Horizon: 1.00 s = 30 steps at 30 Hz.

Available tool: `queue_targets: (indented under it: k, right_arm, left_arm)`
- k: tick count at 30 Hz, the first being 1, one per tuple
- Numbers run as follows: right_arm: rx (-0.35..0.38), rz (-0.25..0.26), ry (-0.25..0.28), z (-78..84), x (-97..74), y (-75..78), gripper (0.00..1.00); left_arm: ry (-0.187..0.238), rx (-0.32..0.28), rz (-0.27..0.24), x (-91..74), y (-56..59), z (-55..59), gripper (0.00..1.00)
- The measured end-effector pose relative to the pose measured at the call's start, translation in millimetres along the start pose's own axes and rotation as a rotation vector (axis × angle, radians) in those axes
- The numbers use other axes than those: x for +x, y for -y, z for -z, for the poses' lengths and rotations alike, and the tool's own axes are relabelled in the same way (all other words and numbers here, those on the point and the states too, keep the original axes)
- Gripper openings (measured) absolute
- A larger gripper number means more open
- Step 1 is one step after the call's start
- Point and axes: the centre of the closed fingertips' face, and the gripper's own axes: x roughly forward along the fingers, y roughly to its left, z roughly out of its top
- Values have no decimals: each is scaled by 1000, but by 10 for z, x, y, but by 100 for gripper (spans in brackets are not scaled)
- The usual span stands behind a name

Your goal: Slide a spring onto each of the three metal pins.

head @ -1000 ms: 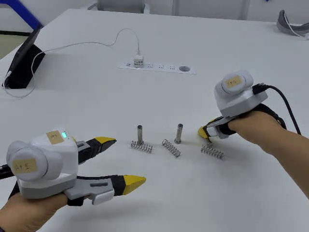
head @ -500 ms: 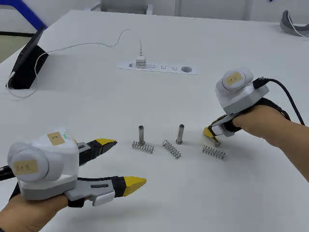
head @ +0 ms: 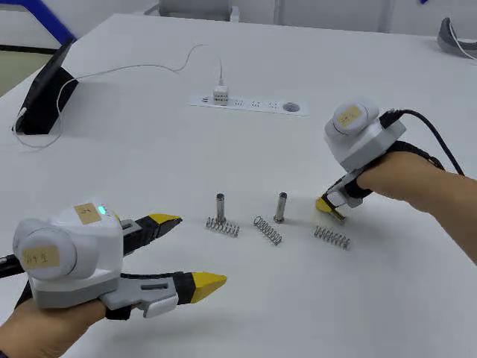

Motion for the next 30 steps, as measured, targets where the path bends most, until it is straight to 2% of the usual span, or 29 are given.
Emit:
queue_targets:
  k: [7, 11, 18, 22, 30]
  right_arm:
    - [32, -11, -47, 10, 25, -1, 11]
    - [26, -20, -72, 10, 37, 8, 11]
    - [40, -13, -95, 17, 45, 15, 10]
    - [79, -8, -80, 23, 42, 18, 9]
    - [77, 11, -30, 59, 1, 31, 9]
  left_arm:
    - [2, -6, 6, 20, 0, 17, 68]
    - [0, -10, 12, 34, 9, 32, 68]
    - [-1, -12, 16, 51, -10, 40, 68]
    - [4, -11, 16, 56, -16, 21, 68]
    - [8, -6, 10, 4, -30, 4, 67]
